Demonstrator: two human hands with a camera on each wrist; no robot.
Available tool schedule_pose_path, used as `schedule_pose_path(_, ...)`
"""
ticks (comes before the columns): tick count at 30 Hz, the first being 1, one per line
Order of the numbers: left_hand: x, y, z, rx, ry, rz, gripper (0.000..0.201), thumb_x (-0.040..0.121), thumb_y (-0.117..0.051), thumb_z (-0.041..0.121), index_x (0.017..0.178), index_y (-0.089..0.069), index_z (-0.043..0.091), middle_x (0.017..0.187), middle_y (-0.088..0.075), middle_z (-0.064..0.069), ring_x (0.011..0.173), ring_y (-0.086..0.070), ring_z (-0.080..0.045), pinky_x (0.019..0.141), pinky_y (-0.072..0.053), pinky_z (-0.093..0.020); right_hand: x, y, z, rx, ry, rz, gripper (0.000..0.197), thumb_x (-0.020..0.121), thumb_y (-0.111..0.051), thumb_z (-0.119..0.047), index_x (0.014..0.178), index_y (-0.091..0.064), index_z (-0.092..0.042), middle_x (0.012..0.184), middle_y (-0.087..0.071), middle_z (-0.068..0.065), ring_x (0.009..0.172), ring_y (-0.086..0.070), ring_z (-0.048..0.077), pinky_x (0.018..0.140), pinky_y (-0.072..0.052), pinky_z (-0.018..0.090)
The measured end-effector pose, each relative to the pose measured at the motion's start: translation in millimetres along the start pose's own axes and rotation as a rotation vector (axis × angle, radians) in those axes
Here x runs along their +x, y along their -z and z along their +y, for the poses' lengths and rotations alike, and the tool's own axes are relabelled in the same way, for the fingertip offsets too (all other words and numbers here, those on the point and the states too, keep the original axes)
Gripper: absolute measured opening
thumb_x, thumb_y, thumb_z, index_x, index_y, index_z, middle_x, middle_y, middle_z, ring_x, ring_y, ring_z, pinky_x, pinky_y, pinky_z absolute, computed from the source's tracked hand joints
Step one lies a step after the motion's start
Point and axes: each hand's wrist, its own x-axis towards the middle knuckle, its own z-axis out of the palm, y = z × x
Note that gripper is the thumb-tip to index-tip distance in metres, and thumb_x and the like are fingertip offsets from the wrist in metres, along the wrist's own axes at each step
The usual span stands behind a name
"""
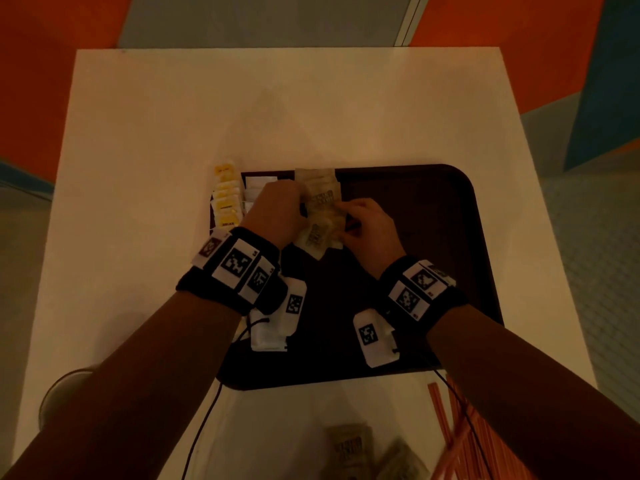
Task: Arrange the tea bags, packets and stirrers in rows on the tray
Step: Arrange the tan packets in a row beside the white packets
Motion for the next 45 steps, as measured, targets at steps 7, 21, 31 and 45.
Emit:
schedule_pose_path(7,-11.6,-7.0,8.2,0.067,-0.045,-0.031,0.026,0.084,-0.061,0.009,0.108,-0.056,0.001,0.110,-0.059,-0.018,0.100,-0.057,-0.034,0.072,-0.042,-0.033,-6.1,0.6,1.2,0.225,-0.077,0.054,0.035,0.077,-0.067,0.005,0.109,-0.064,-0.008,0.117,-0.058,0.010,0.087,-0.058,0.011,0.072,-0.048,0.004)
schedule_pose_path(21,-18.5,-9.8,6.6,-0.096,-0.095,0.021,0.028,0.082,-0.063,0.010,0.105,-0.047,0.005,0.092,-0.049,-0.007,0.085,-0.052,-0.025,0.066,-0.036,-0.033,-14.5,4.1,-10.7,0.000,0.013,0.049,0.031,0.078,-0.072,-0.015,0.107,-0.066,-0.003,0.100,-0.048,0.011,0.089,-0.047,0.014,0.075,-0.034,0.009)
schedule_pose_path(31,-26.8,-23.0,10.7,-0.155,-0.020,0.051,0.022,0.081,-0.065,0.011,0.086,-0.044,0.015,0.087,-0.048,-0.003,0.079,-0.050,-0.021,0.064,-0.031,-0.026,-19.3,-8.8,-35.1,-0.195,-0.182,-0.214,0.021,0.089,-0.058,-0.017,0.102,-0.060,-0.001,0.113,-0.053,0.017,0.102,-0.053,0.029,0.073,-0.034,0.019)
schedule_pose_path(45,-65.2,-45.5,-1.3,-0.479,0.118,0.245,0.022,0.080,-0.061,-0.003,0.086,-0.055,0.018,0.094,-0.060,-0.004,0.085,-0.057,-0.013,0.069,-0.043,-0.012,-26.5,-6.8,-33.6,-0.431,-0.202,-0.311,0.025,0.091,-0.052,-0.031,0.103,-0.059,-0.010,0.115,-0.053,0.010,0.109,-0.050,0.026,0.093,-0.035,0.039)
